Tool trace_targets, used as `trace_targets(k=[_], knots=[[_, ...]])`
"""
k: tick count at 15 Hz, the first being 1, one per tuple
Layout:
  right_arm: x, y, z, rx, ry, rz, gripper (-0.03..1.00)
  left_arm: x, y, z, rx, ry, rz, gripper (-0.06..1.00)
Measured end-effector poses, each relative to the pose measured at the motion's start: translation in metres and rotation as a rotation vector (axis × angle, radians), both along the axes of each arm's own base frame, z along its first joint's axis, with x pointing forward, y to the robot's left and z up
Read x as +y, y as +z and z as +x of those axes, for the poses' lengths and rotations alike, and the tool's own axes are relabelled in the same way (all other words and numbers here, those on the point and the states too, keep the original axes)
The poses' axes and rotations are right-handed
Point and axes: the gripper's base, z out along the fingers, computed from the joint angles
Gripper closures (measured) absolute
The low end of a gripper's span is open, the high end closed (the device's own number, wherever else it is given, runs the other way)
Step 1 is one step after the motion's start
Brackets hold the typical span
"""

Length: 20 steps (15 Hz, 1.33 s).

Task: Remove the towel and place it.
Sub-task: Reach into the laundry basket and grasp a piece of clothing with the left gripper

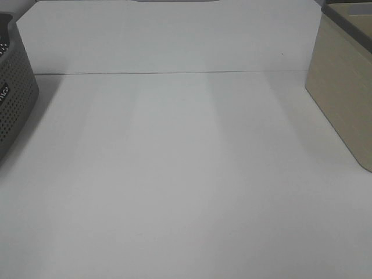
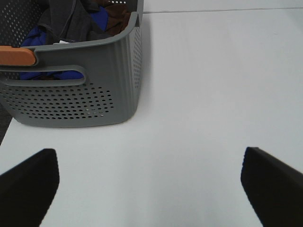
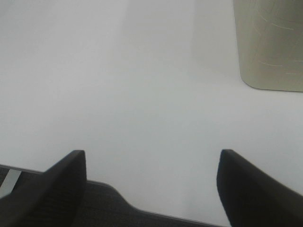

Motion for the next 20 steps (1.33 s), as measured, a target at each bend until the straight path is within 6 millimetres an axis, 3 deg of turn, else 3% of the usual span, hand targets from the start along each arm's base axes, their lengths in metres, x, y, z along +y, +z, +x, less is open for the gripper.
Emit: trace_targets(k=[20], knots=[[0.0000,0.0000,0.0000,0.000,0.000,0.000,0.22,0.0000,0.0000,0.0000,0.000,0.000,0.000,-0.04]])
